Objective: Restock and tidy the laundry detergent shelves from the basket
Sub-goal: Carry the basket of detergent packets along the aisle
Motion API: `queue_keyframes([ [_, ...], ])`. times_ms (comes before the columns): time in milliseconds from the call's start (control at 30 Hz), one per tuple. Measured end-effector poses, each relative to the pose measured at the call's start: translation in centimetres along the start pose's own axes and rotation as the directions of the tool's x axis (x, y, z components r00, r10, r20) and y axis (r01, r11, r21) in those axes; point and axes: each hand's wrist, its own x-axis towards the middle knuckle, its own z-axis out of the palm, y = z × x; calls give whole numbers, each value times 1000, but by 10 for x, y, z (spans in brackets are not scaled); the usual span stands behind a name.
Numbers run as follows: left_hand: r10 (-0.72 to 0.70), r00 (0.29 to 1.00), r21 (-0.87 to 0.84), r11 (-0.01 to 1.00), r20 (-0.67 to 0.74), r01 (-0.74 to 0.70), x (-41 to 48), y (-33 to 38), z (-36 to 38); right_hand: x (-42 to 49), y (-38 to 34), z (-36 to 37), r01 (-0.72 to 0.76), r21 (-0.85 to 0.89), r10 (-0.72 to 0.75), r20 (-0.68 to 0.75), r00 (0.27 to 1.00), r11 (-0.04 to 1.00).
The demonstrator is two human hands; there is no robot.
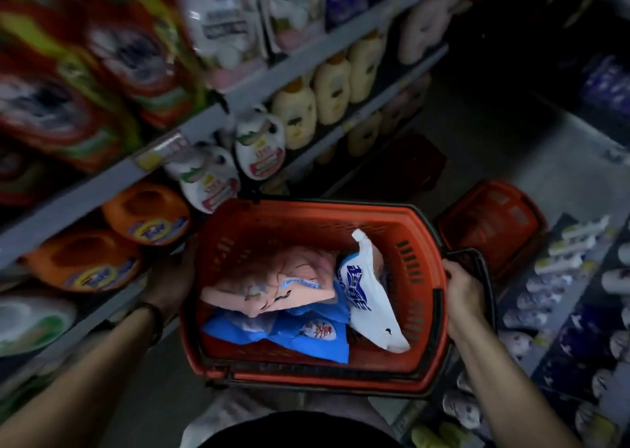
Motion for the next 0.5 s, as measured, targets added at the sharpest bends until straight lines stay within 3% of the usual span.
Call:
queue_keyframes([
  [100,-70,990,14,997,-126,73,-16,-21,-43,-35,-19,19,71,-42,-70,13,997,997],
  [200,-108,981,44,992,-158,117,-27,-60,-94,-69,-27,45,123,-88,-120,39,992,989],
  [333,-240,939,-153,966,-245,207,-56,-111,-150,-134,-31,88,203,-131,-196,66,978,970],
  [500,-253,893,-180,963,-372,198,-99,-159,-220,-211,-21,144,227,-200,-205,125,971,953],
])
